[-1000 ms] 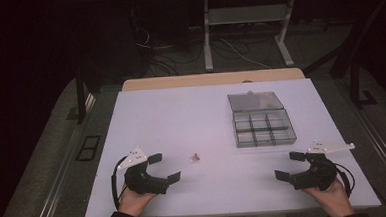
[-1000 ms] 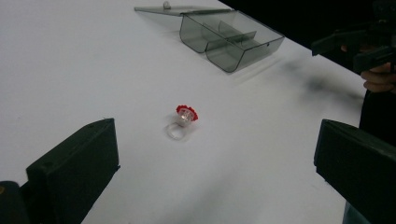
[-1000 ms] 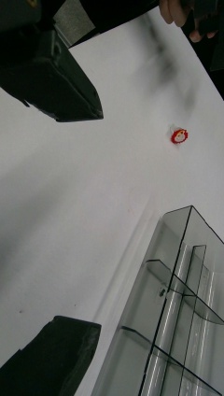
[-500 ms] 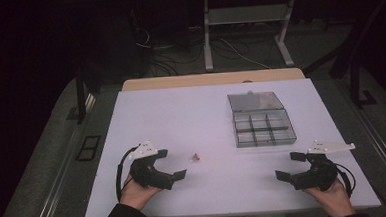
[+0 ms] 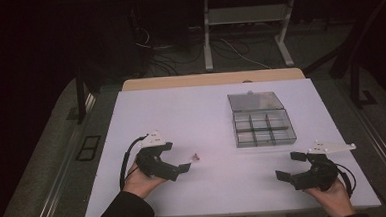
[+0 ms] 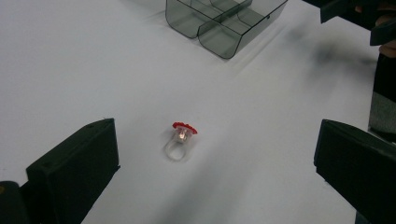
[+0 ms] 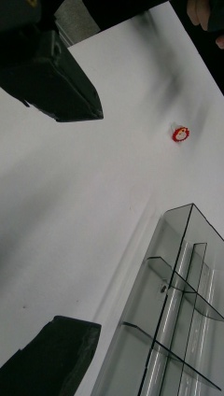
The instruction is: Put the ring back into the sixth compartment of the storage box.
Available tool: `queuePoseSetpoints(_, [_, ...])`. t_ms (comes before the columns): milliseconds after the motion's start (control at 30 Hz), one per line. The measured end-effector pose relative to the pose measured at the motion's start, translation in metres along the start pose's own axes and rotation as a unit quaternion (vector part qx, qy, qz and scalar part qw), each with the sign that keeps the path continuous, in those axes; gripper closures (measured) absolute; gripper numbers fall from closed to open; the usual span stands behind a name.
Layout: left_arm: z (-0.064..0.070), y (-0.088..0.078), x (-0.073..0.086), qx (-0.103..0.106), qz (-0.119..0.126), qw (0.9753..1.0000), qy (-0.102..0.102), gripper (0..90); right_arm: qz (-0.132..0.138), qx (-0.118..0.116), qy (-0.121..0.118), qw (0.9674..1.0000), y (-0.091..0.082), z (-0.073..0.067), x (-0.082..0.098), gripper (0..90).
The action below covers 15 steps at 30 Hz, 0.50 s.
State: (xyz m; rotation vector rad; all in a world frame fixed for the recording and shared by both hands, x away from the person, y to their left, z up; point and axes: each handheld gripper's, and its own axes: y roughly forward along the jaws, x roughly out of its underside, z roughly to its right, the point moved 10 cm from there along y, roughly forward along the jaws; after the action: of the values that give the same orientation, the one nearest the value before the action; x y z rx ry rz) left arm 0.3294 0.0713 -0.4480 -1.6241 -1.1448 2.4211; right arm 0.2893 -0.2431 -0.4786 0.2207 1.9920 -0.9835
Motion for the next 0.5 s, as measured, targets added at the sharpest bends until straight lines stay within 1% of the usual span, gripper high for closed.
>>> queuePoseSetpoints(200, [-0.002, 0.009, 0.001, 0.005, -0.019, 0.9998, 0.006, 0.0, 0.0, -0.001, -0.004, 1.0, 0.001, 0.0, 0.0, 0.5])
queuePoseSetpoints(267, [-0.003, 0.012, 0.001, 0.006, -0.023, 0.9997, 0.005, 0.0, 0.001, -0.001, -0.003, 1.0, 0.0, 0.0, 0.0, 0.5])
queuePoseSetpoints(500, [-0.007, 0.02, 0.001, 0.007, -0.042, 0.999, 0.016, 0.0, 0.0, -0.001, -0.001, 1.0, 0.0, 0.0, 0.0, 0.5])
